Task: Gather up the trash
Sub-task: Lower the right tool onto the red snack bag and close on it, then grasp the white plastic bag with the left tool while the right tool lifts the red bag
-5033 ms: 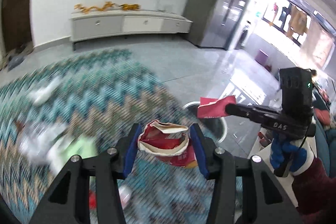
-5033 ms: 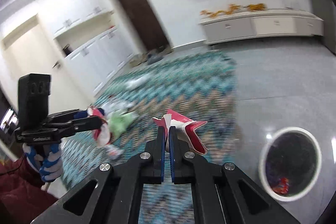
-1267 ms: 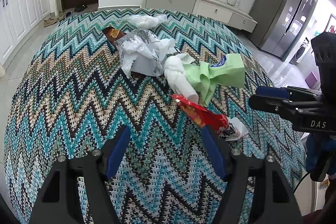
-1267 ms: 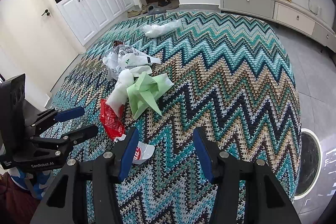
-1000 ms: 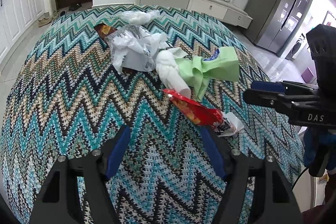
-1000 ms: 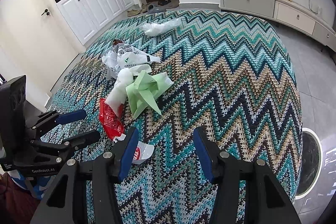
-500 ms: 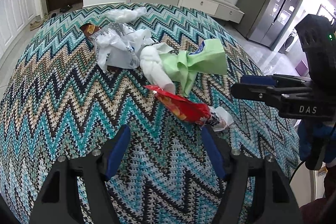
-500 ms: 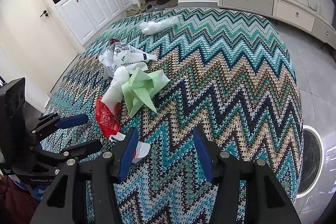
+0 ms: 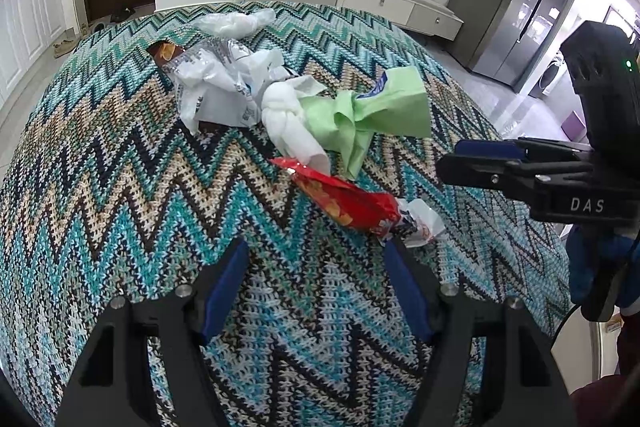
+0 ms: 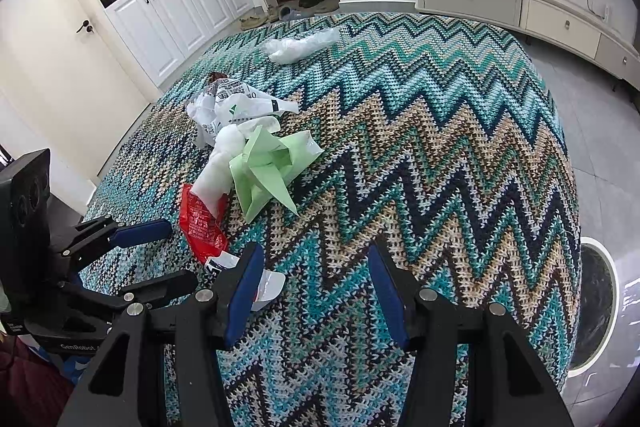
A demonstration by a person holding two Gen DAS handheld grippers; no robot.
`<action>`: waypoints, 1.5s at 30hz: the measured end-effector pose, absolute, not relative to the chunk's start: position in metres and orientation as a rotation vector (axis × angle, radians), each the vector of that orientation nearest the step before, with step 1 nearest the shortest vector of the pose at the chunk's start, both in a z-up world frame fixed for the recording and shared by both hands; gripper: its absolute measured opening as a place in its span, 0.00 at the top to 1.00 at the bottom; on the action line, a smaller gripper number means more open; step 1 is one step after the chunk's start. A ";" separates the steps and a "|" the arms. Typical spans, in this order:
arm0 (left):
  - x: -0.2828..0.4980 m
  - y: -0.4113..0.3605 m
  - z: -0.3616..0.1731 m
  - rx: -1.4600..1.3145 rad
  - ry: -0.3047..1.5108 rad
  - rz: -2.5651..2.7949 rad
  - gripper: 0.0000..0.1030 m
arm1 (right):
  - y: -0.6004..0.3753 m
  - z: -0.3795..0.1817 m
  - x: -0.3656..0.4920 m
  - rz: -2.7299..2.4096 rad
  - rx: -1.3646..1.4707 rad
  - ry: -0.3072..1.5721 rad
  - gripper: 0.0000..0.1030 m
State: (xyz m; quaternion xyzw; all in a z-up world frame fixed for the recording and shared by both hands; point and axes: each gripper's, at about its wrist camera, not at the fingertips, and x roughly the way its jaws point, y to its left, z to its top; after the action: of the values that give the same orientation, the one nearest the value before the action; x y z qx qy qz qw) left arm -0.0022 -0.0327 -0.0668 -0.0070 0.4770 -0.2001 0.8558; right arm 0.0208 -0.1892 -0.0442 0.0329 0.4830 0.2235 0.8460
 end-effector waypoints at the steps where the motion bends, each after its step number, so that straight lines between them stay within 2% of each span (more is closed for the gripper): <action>1: -0.003 -0.031 -0.067 -0.017 1.002 -0.417 0.33 | -0.189 -0.045 0.020 0.474 0.069 1.018 0.50; 22: 0.020 0.043 -0.060 -0.249 1.017 -0.308 0.33 | -0.120 -0.058 0.010 0.771 -0.121 0.985 0.48; 25: 0.029 0.049 -0.057 -0.277 1.019 -0.295 0.33 | -0.113 -0.067 0.012 0.784 -0.134 0.994 0.60; 27: 0.036 0.051 -0.054 -0.298 1.016 -0.294 0.33 | -0.112 -0.071 0.012 0.792 -0.137 0.991 0.73; 29: 0.044 0.048 -0.050 -0.292 1.001 -0.288 0.33 | -0.114 -0.070 0.010 0.826 -0.105 0.987 0.79; 39: 0.107 0.029 -0.052 -0.264 0.970 -0.246 0.33 | -0.148 -0.046 -0.017 0.889 -0.002 0.922 0.79; 41: 0.114 0.029 -0.056 -0.275 0.974 -0.237 0.35 | -0.158 -0.040 -0.020 0.889 0.014 0.909 0.79; 43: 0.117 0.027 -0.058 -0.286 0.977 -0.247 0.60 | -0.165 -0.035 -0.026 0.902 0.022 0.903 0.79; 45: 0.116 0.024 -0.057 -0.287 0.975 -0.259 0.67 | -0.172 -0.032 -0.032 0.908 0.032 0.898 0.79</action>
State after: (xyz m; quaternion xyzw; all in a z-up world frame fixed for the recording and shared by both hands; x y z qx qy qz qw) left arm 0.1158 0.0244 -0.0569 -0.1369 0.4657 -0.1234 0.8656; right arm -0.0320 -0.1718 -0.0324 0.0149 0.4191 0.4238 0.8028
